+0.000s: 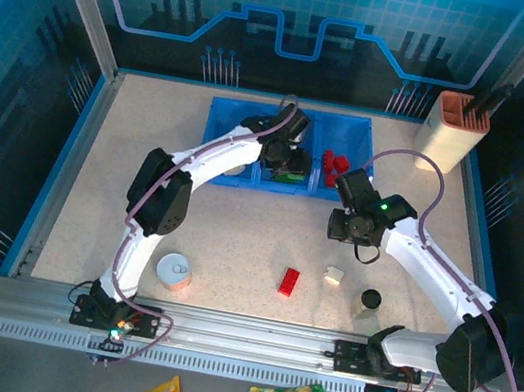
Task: Sort the legos into containers by color
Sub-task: Place the lego in the container.
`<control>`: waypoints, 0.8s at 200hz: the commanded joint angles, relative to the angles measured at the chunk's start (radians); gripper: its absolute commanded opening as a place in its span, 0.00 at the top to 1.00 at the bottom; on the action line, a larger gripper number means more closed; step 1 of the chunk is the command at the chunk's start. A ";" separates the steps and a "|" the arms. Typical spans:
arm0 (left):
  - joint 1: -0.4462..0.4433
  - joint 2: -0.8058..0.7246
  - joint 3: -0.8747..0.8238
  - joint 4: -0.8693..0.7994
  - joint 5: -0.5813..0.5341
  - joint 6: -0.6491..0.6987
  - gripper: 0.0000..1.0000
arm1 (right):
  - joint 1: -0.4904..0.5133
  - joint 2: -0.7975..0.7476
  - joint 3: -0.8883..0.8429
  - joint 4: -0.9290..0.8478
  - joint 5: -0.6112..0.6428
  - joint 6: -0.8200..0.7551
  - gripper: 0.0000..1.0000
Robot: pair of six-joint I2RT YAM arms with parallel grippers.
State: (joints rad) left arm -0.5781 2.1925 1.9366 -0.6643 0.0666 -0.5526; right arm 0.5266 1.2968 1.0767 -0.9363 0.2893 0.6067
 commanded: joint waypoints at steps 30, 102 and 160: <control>0.041 0.085 0.078 0.052 0.087 -0.063 0.51 | -0.013 -0.047 0.009 -0.042 0.021 0.016 0.52; 0.060 0.122 0.097 0.094 0.130 -0.093 0.49 | -0.007 -0.052 0.011 -0.050 0.029 0.017 0.52; 0.063 0.113 0.088 0.100 0.143 -0.098 0.44 | -0.005 -0.055 0.013 -0.050 0.020 0.017 0.52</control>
State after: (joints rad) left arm -0.5213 2.2978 1.9949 -0.5838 0.1776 -0.6308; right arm 0.5270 1.2655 1.0767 -0.9611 0.3004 0.6067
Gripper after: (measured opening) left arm 0.564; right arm 0.477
